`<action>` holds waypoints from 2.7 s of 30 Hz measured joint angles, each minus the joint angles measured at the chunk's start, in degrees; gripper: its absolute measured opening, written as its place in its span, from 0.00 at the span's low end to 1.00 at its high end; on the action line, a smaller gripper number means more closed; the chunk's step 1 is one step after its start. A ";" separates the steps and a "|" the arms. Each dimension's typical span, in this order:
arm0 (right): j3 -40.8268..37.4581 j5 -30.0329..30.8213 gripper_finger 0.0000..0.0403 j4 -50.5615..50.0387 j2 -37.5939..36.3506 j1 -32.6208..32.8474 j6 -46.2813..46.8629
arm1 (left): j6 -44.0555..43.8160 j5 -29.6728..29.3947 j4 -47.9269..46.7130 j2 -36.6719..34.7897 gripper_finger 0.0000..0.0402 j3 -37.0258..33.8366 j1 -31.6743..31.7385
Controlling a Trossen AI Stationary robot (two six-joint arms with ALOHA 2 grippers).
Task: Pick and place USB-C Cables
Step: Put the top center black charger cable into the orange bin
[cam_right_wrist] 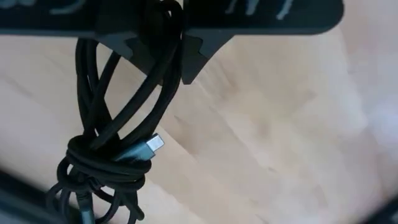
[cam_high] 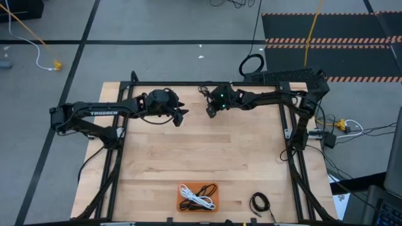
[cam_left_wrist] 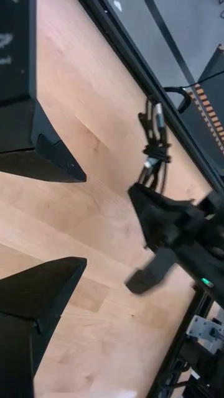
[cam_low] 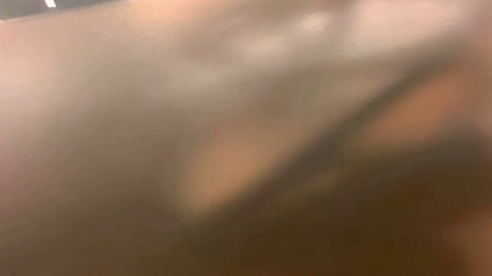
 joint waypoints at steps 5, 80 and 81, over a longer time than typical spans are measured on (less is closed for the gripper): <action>0.01 0.35 0.02 -3.40 -6.27 1.57 -3.18 | 0.62 -0.04 -0.21 0.01 0.52 0.00 -0.42; -30.52 3.26 0.03 49.67 -24.10 28.51 -26.37 | 20.47 -1.01 58.15 3.06 0.68 -14.75 -16.71; -30.52 3.26 0.03 49.77 -24.10 28.51 -24.66 | 21.84 -1.01 58.13 3.42 0.68 -14.41 -16.71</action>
